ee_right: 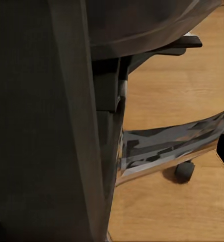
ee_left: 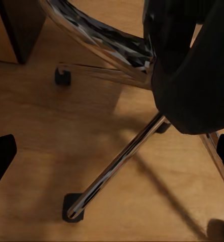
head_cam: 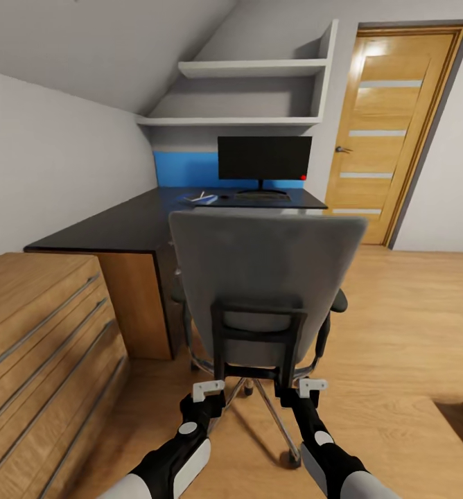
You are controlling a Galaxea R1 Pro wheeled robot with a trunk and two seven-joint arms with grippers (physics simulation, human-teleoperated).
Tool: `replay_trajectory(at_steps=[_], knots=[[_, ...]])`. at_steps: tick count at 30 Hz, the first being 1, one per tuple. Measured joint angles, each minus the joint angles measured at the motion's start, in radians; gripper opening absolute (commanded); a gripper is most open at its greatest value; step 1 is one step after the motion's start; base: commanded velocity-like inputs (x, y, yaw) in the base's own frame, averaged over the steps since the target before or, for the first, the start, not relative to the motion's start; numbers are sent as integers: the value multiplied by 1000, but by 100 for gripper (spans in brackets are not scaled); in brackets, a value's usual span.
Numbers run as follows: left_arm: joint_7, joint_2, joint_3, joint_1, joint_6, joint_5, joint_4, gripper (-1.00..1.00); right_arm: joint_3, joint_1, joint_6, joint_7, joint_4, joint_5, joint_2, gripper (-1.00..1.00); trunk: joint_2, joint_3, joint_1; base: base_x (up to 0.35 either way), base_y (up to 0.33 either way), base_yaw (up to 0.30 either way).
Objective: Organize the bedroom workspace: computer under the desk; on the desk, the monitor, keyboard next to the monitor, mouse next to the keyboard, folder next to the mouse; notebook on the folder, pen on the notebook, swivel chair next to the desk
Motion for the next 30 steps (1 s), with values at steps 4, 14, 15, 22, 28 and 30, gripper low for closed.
replay_trajectory(at_steps=[4,14,15,22,28,30], knots=[[1,0,-1,0,0,1,2,100,3,0,1,1,1,2,0,100,0,4,0,320,-66,-163],[0,0,-2,0,0,4,9,100,6,0,1,2,1,4,0,100,0,13,0,320,-30,-126],[0,0,-2,0,0,5,9,100,6,0,1,2,1,4,0,100,0,14,0,320,-1,-20],[-1,1,0,0,1,8,11,100,7,0,1,3,2,5,0,100,0,14,0,321,0,-6],[2,1,1,0,3,8,12,100,9,0,0,3,18,7,0,100,0,14,0,321,0,0],[3,1,0,0,3,7,12,100,9,0,0,3,19,7,0,100,0,14,0,322,0,0]])
